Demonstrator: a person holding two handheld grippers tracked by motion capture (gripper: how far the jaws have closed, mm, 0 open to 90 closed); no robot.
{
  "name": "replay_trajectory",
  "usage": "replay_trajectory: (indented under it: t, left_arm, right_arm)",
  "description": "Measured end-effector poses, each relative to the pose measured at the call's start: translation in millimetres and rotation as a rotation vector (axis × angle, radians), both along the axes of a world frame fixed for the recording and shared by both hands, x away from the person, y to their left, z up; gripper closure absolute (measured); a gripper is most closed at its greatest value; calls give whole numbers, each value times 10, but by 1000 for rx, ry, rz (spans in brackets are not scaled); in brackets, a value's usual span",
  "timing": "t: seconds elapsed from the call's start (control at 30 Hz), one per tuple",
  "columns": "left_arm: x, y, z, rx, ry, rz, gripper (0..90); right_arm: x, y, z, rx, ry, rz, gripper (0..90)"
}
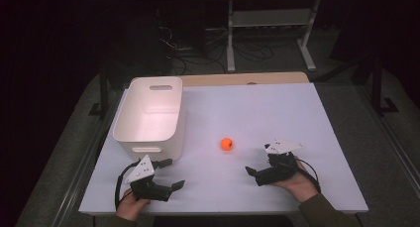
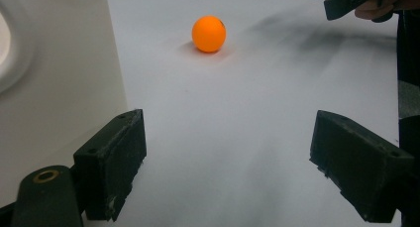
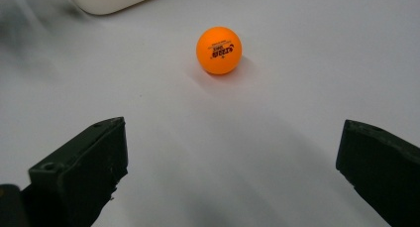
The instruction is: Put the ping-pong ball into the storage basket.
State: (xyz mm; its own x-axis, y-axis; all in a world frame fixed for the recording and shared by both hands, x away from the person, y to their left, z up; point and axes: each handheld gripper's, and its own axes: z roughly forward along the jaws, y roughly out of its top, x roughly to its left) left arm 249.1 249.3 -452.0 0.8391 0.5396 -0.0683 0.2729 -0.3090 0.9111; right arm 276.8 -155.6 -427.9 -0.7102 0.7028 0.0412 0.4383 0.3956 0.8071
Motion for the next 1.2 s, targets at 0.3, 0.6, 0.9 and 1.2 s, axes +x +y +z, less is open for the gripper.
replay_trajectory:
  t: [0.3, 0.6, 0.9, 1.2]
  left_arm:
    - [-1, 0, 0, 0, -1, 1, 141]
    - [0, 0, 0, 0, -1, 1, 141]
    - [1, 1, 0, -1, 0, 2, 141]
    - [-3, -1, 0, 0, -2, 3, 141]
  right_arm:
    - [61, 38, 2, 12, 7, -6, 0]
    - [101, 74, -1, 14, 10, -8, 0]
    - [137, 96, 1, 23, 7, -7, 0]
    - [167, 128, -8, 23, 12, -7, 0]
